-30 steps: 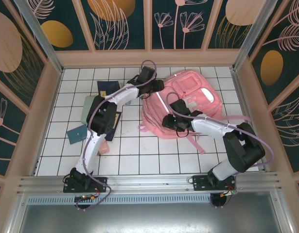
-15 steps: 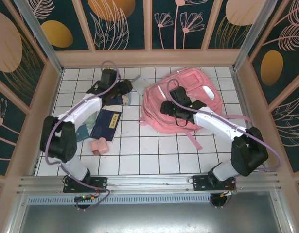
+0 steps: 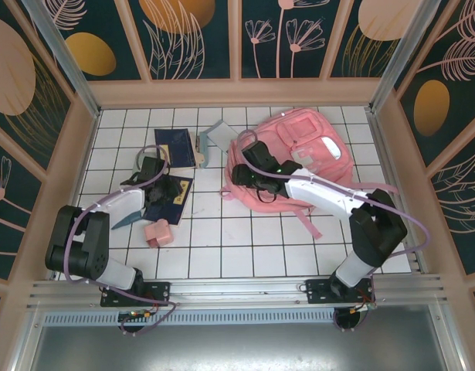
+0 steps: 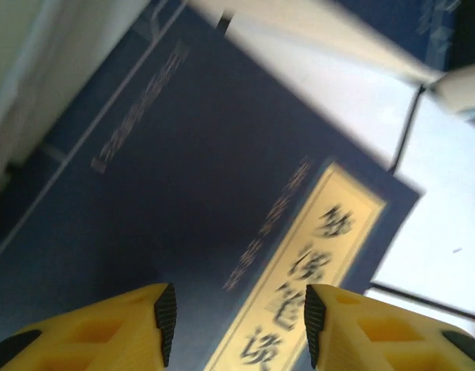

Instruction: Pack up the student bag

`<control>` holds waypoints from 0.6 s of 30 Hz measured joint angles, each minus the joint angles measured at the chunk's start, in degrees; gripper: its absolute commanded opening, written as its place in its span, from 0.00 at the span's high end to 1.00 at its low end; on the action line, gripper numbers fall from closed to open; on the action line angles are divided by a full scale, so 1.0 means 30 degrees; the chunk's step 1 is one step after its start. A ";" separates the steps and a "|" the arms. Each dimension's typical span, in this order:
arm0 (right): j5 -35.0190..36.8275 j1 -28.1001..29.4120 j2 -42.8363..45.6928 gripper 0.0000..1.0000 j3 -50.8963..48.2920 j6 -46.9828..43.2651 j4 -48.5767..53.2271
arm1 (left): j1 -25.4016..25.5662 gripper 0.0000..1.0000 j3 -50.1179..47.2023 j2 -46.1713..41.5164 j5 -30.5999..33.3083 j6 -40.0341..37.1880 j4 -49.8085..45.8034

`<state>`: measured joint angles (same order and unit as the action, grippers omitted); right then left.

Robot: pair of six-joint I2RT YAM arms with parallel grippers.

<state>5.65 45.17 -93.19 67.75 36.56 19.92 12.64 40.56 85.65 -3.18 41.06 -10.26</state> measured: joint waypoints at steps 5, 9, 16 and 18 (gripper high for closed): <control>0.0051 0.0670 -0.0503 0.40 0.0641 0.0080 -0.0124 | -0.0109 0.52 -0.1566 -0.0437 -0.1727 0.1887 0.2397; 0.0044 0.0823 -0.0692 0.41 0.0794 0.0168 -0.0233 | 0.0073 0.53 -0.2470 -0.0379 -0.3548 0.4146 0.5034; -0.0510 0.0845 -0.1851 0.46 0.1005 0.0474 -0.0721 | 0.2084 0.53 -0.2404 0.0685 -0.5260 0.7446 0.7934; -0.0845 0.0874 -0.2572 0.47 0.1362 0.0525 -0.0940 | 0.2441 0.52 -0.2011 0.0648 -0.5282 0.7715 0.7847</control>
<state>3.11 47.79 -100.90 71.83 38.13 17.10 19.97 34.52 87.59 -19.03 64.20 13.28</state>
